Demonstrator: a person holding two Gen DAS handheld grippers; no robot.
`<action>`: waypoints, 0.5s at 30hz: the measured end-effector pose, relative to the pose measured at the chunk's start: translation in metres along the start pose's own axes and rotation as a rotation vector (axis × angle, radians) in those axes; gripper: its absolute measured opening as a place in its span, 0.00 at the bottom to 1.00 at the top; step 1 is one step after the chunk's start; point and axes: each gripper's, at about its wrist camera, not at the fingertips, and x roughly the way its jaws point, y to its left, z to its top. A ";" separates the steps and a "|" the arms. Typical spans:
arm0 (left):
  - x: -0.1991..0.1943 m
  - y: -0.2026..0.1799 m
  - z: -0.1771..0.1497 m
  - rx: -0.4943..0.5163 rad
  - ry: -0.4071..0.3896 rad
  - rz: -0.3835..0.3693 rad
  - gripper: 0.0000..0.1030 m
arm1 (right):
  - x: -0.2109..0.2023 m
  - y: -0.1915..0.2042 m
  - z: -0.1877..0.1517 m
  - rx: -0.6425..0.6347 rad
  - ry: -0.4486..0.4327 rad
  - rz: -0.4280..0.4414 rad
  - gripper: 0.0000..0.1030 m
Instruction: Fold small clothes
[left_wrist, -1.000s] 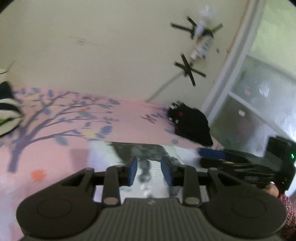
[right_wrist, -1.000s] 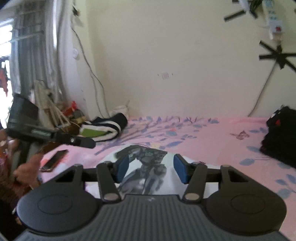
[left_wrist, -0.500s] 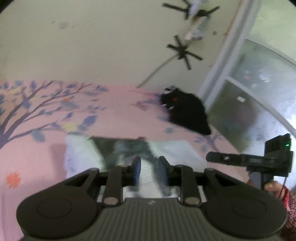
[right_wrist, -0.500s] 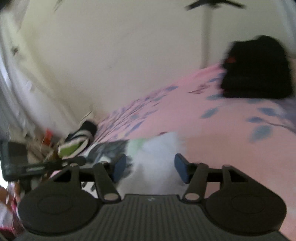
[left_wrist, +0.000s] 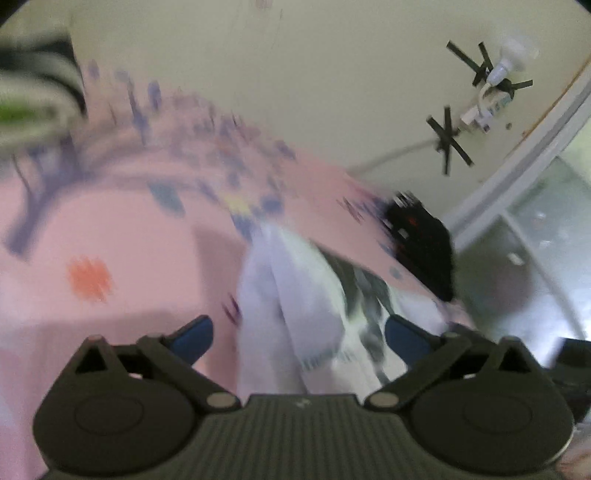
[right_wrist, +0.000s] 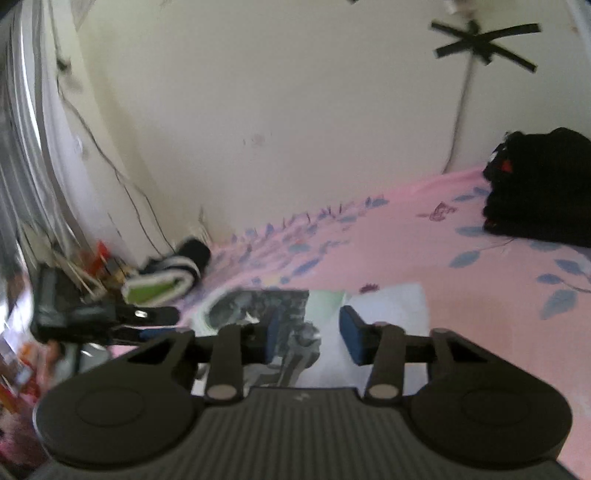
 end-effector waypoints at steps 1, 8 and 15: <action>0.006 0.004 -0.002 -0.021 0.028 -0.023 1.00 | 0.015 -0.001 -0.004 0.013 0.035 -0.001 0.36; 0.015 -0.008 -0.007 -0.020 0.029 -0.050 0.42 | 0.039 -0.006 -0.016 -0.029 0.095 -0.089 0.14; 0.005 -0.043 -0.010 0.107 -0.015 -0.006 0.41 | 0.052 -0.012 -0.020 -0.029 0.088 -0.065 0.14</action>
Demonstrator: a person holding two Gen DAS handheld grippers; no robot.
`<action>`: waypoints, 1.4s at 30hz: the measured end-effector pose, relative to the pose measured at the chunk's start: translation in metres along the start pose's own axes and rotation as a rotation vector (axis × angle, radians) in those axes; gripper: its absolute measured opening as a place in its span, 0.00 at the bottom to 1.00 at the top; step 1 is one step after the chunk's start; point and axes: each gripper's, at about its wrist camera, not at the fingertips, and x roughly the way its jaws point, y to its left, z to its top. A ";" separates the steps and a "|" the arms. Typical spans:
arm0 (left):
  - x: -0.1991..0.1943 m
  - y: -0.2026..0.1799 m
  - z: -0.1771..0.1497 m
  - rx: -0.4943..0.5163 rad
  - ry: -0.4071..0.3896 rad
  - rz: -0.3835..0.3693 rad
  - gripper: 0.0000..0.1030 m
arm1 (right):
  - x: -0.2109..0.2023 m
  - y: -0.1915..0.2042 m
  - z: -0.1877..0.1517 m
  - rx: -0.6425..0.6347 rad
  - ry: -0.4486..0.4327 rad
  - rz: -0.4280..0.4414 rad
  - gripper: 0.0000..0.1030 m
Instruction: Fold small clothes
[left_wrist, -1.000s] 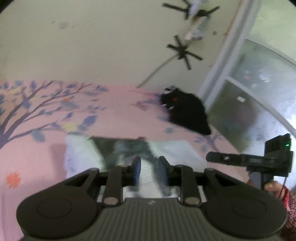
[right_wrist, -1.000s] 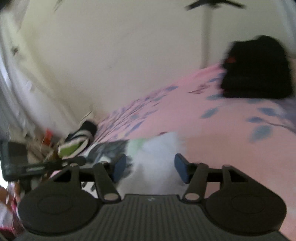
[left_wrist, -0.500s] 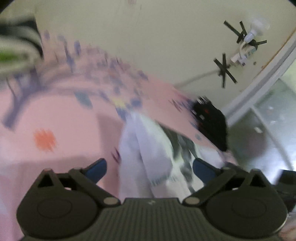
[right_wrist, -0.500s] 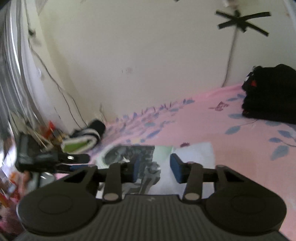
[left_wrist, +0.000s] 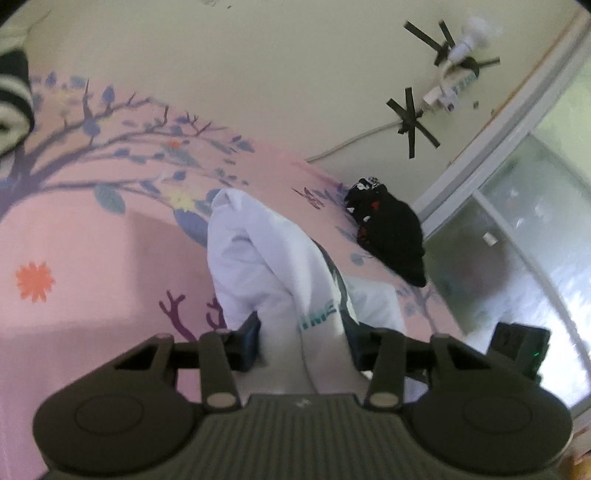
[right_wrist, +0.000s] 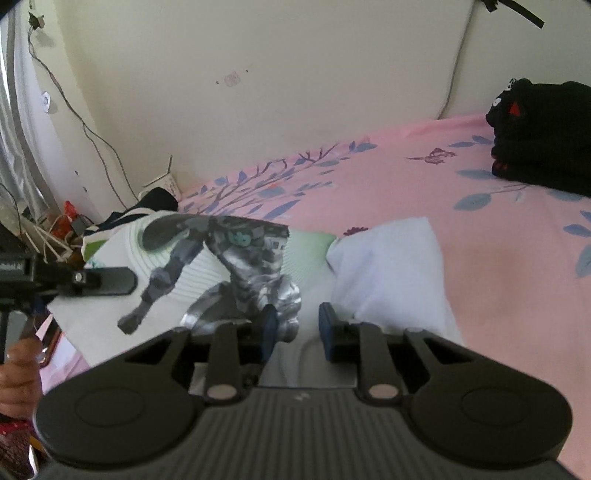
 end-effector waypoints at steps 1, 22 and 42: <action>0.001 -0.001 -0.001 0.010 0.001 0.016 0.42 | 0.000 0.000 0.000 0.001 0.001 0.001 0.14; 0.010 0.029 -0.006 -0.018 0.005 0.092 0.79 | -0.001 0.014 0.003 -0.048 0.027 -0.063 0.15; 0.014 0.021 -0.018 0.101 -0.010 0.068 1.00 | -0.004 0.012 -0.003 -0.038 -0.007 -0.043 0.16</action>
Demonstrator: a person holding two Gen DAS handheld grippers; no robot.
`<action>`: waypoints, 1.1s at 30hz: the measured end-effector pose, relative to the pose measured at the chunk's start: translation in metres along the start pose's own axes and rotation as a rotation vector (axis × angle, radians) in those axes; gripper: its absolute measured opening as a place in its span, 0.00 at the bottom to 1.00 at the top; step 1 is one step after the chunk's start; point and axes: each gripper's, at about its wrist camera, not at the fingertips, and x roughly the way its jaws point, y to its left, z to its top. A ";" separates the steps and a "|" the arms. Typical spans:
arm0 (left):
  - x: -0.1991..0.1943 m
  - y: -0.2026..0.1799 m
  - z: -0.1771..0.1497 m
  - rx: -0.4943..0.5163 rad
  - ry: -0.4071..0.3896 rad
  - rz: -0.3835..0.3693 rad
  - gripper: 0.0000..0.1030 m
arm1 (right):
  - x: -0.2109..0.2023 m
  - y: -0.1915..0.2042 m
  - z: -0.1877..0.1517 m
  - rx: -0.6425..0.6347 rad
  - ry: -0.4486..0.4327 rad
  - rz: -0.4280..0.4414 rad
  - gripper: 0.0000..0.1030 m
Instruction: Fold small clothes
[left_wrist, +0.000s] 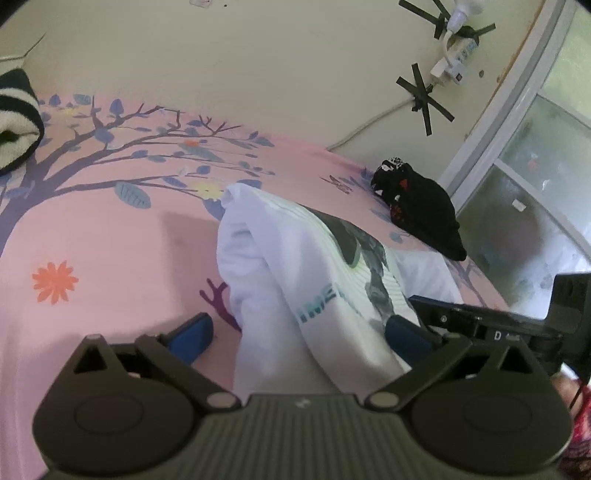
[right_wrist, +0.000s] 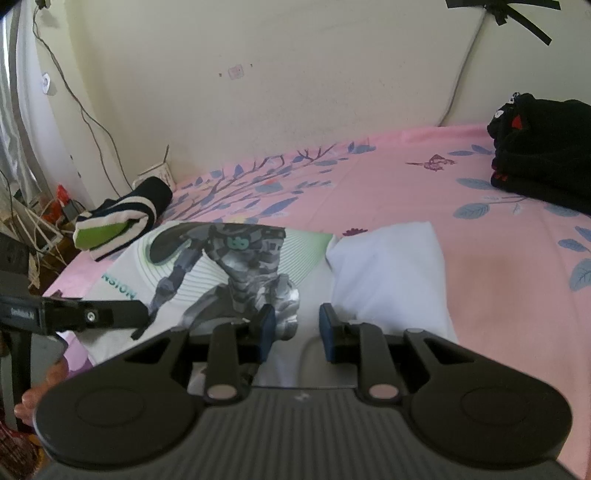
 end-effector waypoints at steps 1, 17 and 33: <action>0.000 0.002 0.000 -0.008 0.001 -0.008 1.00 | -0.001 -0.003 -0.002 0.013 -0.009 0.015 0.19; -0.010 0.019 -0.006 -0.044 -0.010 -0.111 1.00 | -0.045 0.003 -0.026 -0.078 -0.158 -0.018 0.52; -0.012 0.041 0.001 -0.264 -0.032 -0.159 1.00 | -0.057 -0.048 -0.026 0.081 -0.131 -0.142 0.61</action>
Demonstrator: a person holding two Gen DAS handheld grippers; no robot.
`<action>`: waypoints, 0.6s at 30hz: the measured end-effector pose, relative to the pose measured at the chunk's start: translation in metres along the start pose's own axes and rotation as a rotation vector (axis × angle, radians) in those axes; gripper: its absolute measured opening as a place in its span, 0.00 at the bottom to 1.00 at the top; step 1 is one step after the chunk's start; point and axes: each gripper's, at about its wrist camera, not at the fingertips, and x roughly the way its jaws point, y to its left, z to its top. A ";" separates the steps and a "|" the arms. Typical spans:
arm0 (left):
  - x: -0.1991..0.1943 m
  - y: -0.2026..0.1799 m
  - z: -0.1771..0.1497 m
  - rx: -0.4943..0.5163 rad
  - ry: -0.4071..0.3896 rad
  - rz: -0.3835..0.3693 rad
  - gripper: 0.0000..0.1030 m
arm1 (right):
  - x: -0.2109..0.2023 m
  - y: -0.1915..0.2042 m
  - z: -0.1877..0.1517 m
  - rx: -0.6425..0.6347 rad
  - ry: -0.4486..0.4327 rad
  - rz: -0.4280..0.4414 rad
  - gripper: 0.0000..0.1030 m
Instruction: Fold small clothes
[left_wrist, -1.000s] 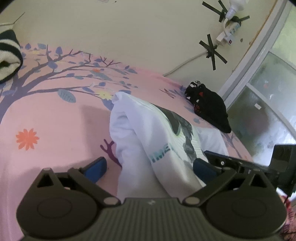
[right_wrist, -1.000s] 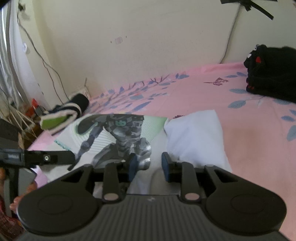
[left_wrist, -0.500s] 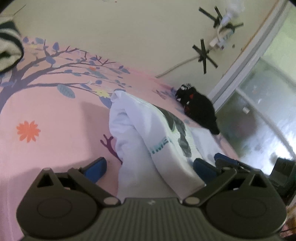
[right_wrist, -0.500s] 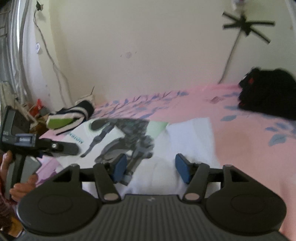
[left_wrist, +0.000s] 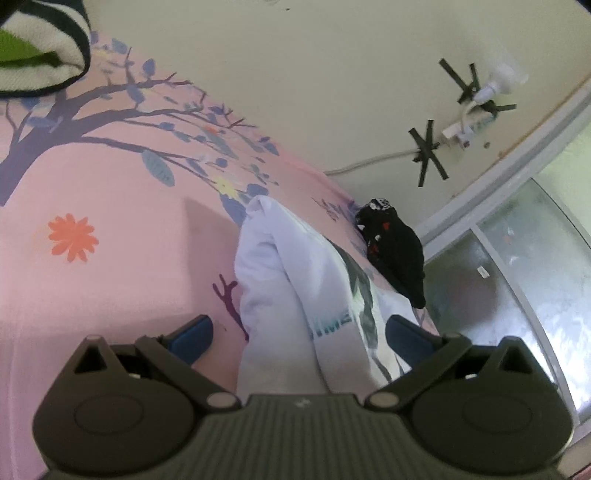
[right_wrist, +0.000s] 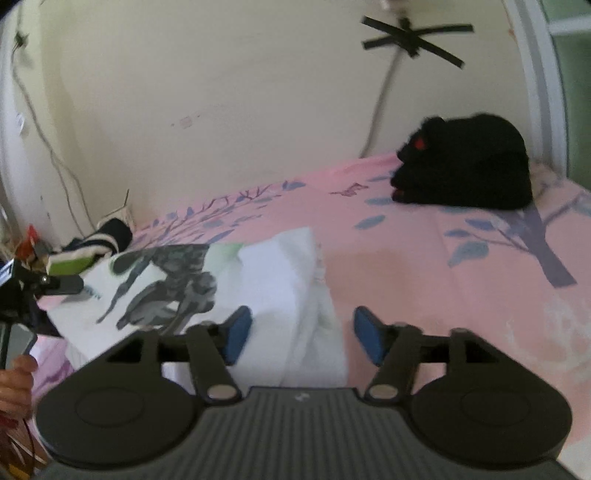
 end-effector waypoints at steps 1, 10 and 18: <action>0.002 -0.002 0.000 0.003 0.005 0.001 1.00 | 0.002 -0.002 -0.001 0.018 0.012 0.010 0.61; 0.001 -0.009 -0.009 0.070 -0.001 0.023 0.39 | 0.026 0.004 0.009 0.018 0.045 0.171 0.13; -0.017 0.002 0.011 0.027 -0.125 0.084 0.40 | 0.052 0.036 0.044 -0.098 -0.069 0.199 0.11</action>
